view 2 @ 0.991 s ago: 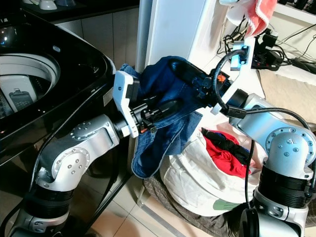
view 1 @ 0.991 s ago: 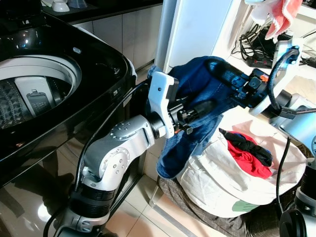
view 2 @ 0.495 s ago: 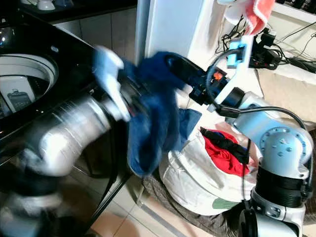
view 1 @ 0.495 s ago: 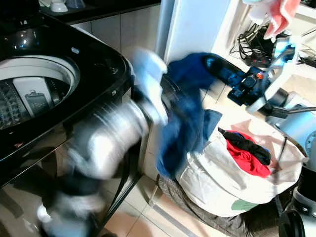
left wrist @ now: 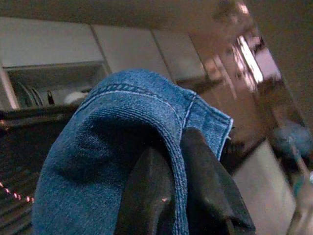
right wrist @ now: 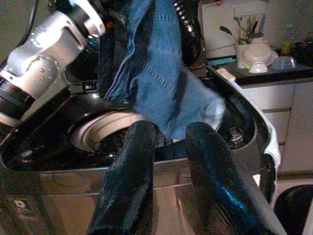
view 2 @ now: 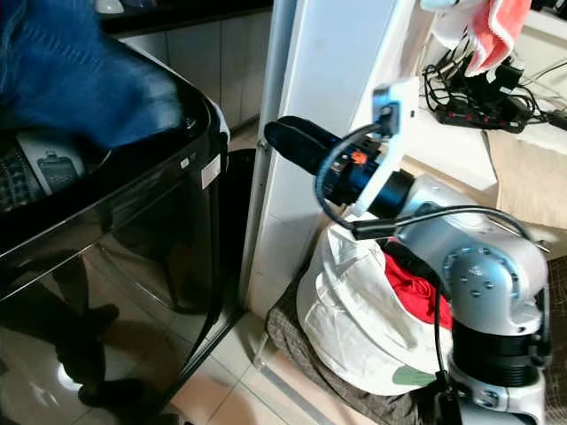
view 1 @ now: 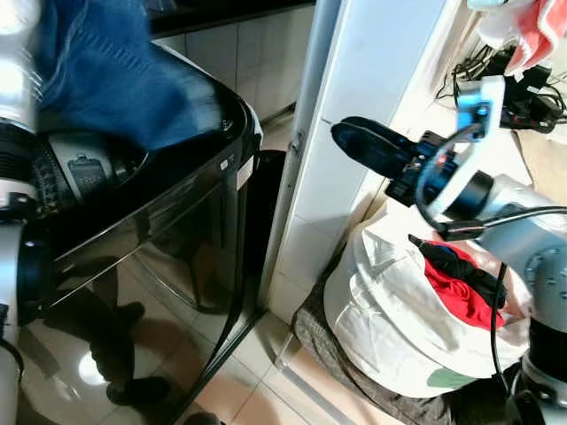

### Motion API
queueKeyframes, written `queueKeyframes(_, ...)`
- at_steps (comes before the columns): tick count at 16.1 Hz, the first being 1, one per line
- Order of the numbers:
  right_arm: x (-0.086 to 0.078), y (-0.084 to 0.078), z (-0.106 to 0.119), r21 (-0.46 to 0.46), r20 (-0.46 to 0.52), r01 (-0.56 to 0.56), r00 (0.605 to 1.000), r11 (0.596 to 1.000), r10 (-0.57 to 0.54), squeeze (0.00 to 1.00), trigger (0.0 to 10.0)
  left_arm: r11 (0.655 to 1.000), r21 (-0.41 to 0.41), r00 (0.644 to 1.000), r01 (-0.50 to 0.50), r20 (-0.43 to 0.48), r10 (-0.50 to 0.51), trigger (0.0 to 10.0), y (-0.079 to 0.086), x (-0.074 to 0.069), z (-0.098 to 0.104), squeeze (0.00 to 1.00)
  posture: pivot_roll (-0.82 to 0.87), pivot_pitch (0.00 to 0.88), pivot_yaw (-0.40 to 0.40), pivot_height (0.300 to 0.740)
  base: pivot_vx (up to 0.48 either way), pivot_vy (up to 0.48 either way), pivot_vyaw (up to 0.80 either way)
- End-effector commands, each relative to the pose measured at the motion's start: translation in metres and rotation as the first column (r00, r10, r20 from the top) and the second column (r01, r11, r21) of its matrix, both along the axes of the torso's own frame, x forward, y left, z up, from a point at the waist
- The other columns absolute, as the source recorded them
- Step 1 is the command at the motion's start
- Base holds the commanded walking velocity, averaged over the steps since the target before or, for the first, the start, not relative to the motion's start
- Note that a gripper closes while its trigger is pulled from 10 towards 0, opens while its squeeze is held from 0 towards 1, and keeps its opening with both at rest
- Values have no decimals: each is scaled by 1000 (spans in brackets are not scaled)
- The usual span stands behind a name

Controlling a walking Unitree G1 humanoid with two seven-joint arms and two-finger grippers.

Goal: Clothes washing

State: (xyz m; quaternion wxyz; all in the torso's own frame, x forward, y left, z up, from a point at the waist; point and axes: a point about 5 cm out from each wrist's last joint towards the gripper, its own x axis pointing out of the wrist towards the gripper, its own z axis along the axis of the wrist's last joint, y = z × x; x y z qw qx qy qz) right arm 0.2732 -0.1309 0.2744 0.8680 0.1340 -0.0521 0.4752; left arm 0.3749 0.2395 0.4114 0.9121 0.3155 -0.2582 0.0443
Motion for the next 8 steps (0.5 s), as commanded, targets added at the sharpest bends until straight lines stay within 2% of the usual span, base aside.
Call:
queueKeyframes(1, -2, 1, 2, -24, 31, 19, 999, 1000, -19, 0, 10000, 998, 57, 999, 2, -38, 0, 0, -9, 8, -8, 0, 8, 0, -91, 740, 0, 0, 0)
queueKeyframes(2, -2, 7, -7, -74, 8, 16, 1000, 997, -15, 0, 10000, 990, 138, 975, -39, -210, 68, 7059, -9, 26, -50, 0, 7, 0, -91, 740, 0, 0, 0)
queueKeyframes(3, -4, 15, -18, -164, -13, -2, 1000, 987, -1, 0, 10000, 981, 191, 925, -35, -365, 104, 10000, -7, 34, -89, 0, 1, 0, -89, 740, 0, 0, 0)
queueKeyframes(4, -6, 19, -24, -215, -25, -25, 999, 976, 20, 0, 10000, 977, 211, 890, -34, -439, 125, 10000, -5, 36, -106, 0, -2, 0, -88, 740, 0, 0, 0)
queueKeyframes(5, -14, 26, -33, -276, -44, -86, 996, 957, 77, 0, 10000, 977, 185, 828, -105, -527, 189, 10000, 10, 35, -127, 1000, -5, 0, -88, 740, 0, 0, 0)
queueKeyframes(7, -18, 29, -38, -296, -52, -121, 993, 948, 110, 0, 10000, 966, 192, 787, -174, -563, 254, 10000, 23, 33, -135, 1000, -5, 0, -88, 740, 0, 0, 0)
queueKeyframes(8, -20, 29, -40, -305, -55, -129, 991, 944, 118, 0, 10000, 936, 259, 746, -237, -569, 346, 10000, 39, 29, -135, 1000, -2, 0, -92, 740, 0, 0, 0)
